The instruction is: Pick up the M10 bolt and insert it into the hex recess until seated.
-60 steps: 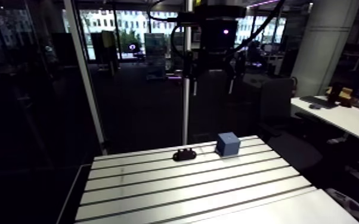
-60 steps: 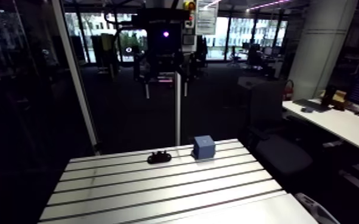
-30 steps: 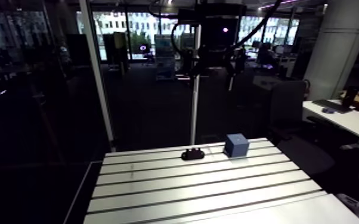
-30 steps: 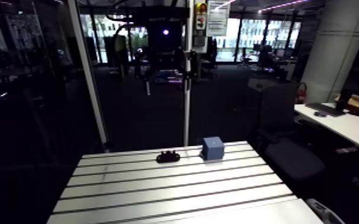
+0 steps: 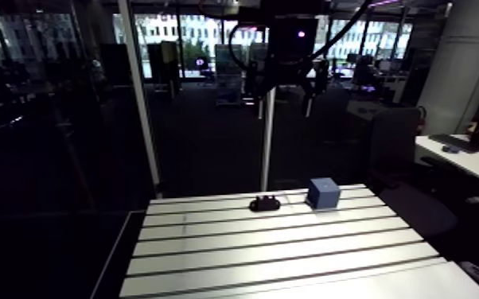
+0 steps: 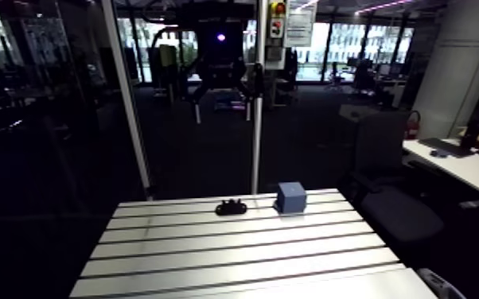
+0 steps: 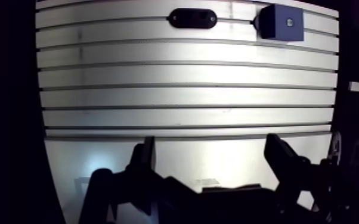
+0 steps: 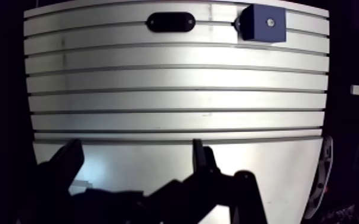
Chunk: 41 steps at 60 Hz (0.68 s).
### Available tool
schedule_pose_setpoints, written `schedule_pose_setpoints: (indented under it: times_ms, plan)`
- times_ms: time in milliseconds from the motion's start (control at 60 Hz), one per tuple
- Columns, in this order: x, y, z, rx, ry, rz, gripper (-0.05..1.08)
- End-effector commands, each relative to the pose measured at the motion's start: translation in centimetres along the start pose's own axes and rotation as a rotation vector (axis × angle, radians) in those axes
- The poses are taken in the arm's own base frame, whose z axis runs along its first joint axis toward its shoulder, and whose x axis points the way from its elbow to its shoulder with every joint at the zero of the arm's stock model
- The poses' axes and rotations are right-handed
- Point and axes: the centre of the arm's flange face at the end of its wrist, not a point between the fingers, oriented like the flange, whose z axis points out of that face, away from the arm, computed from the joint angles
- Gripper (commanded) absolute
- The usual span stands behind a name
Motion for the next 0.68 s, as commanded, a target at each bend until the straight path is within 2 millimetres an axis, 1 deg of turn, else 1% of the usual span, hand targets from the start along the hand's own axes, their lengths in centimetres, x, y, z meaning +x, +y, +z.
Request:
schedule_pose_setpoints:
  times_ms: [17,200,350,683]
  plan:
    - [-0.2,-1.8,0.0,-0.006,-0.004,-0.018,0.01]
    - [0.1,-1.8,0.4,-0.012,-0.011,-0.02,0.01]
    - [0.4,-1.7,1.1,-0.011,-0.023,-0.02,0.01]
    - [0.4,-1.7,1.3,-0.012,-0.026,-0.021,0.01]
